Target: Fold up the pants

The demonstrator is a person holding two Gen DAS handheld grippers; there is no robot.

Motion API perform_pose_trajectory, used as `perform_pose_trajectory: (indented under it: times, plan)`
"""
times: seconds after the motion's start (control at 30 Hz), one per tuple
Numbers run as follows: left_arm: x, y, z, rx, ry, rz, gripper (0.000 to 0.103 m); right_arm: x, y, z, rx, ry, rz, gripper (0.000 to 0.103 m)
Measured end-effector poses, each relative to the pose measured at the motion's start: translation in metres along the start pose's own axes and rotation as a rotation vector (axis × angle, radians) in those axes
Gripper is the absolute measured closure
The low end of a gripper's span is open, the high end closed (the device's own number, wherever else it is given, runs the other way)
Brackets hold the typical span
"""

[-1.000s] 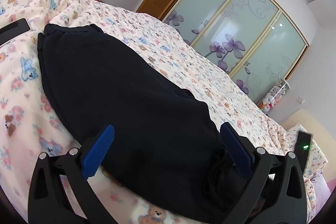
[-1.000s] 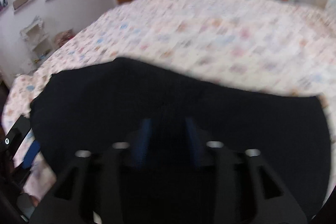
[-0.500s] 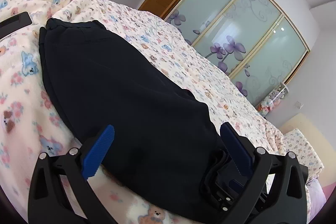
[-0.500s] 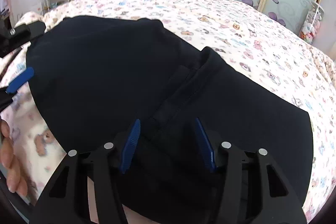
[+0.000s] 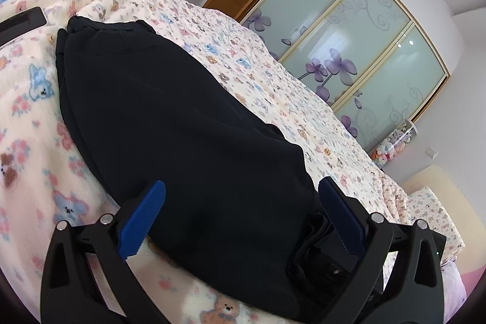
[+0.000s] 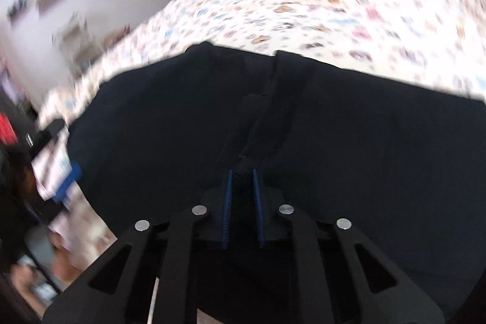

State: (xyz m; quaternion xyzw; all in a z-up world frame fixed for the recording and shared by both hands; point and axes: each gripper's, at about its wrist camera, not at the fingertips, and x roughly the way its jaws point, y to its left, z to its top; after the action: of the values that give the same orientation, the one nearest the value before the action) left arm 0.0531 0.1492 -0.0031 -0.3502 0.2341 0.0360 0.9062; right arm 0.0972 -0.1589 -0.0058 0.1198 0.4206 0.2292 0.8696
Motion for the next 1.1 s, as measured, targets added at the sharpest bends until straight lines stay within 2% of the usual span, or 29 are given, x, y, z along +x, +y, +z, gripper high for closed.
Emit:
perform_pose_trajectory:
  times: [0.1, 0.2, 0.33, 0.47, 0.6, 0.67, 0.7, 0.73, 0.8, 0.9, 0.97, 1.1]
  plan:
    - [-0.001, 0.000, 0.000, -0.004, -0.001, -0.002, 0.002, -0.010, 0.000, 0.001, 0.012, -0.022, 0.026, 0.092]
    - [-0.001, 0.000, 0.001, -0.004, -0.004, -0.004, 0.002, -0.022, 0.005, 0.000, 0.024, -0.045, 0.090, 0.092]
    - [0.000, -0.002, 0.000, -0.002, -0.002, -0.004, 0.002, -0.027, 0.021, -0.009, 0.003, -0.023, 0.140, 0.092]
    - [0.000, -0.002, 0.000, -0.001, -0.005, 0.000, 0.002, 0.000, 0.030, -0.023, -0.060, 0.065, 0.076, 0.091]
    - [0.000, -0.001, 0.001, 0.001, -0.004, 0.008, 0.002, 0.009, 0.025, -0.029, -0.048, 0.039, 0.069, 0.090]
    - [0.001, 0.000, 0.002, -0.007, -0.006, 0.006, 0.002, 0.008, 0.024, -0.032, -0.042, 0.041, 0.082, 0.080]
    - [0.001, 0.001, 0.003, -0.009, -0.008, 0.007, 0.002, 0.007, 0.025, -0.033, -0.042, 0.042, 0.098, 0.068]
    - [0.001, 0.001, 0.003, -0.010, -0.010, 0.011, 0.002, 0.005, 0.027, -0.035, -0.046, 0.043, 0.115, 0.062]
    - [0.001, 0.003, 0.004, -0.010, -0.008, 0.015, 0.002, -0.001, 0.034, -0.038, -0.061, 0.043, 0.123, 0.043]
    - [-0.001, 0.008, 0.007, -0.007, 0.007, -0.004, 0.002, -0.020, 0.040, -0.046, -0.073, 0.036, 0.159, 0.038]
    - [-0.006, 0.010, 0.011, 0.008, 0.038, -0.036, 0.002, -0.044, 0.032, -0.056, -0.038, -0.008, 0.200, 0.038]
    - [-0.024, 0.018, 0.034, 0.108, 0.092, -0.071, 0.002, -0.095, -0.005, -0.081, 0.014, -0.131, 0.217, 0.024]
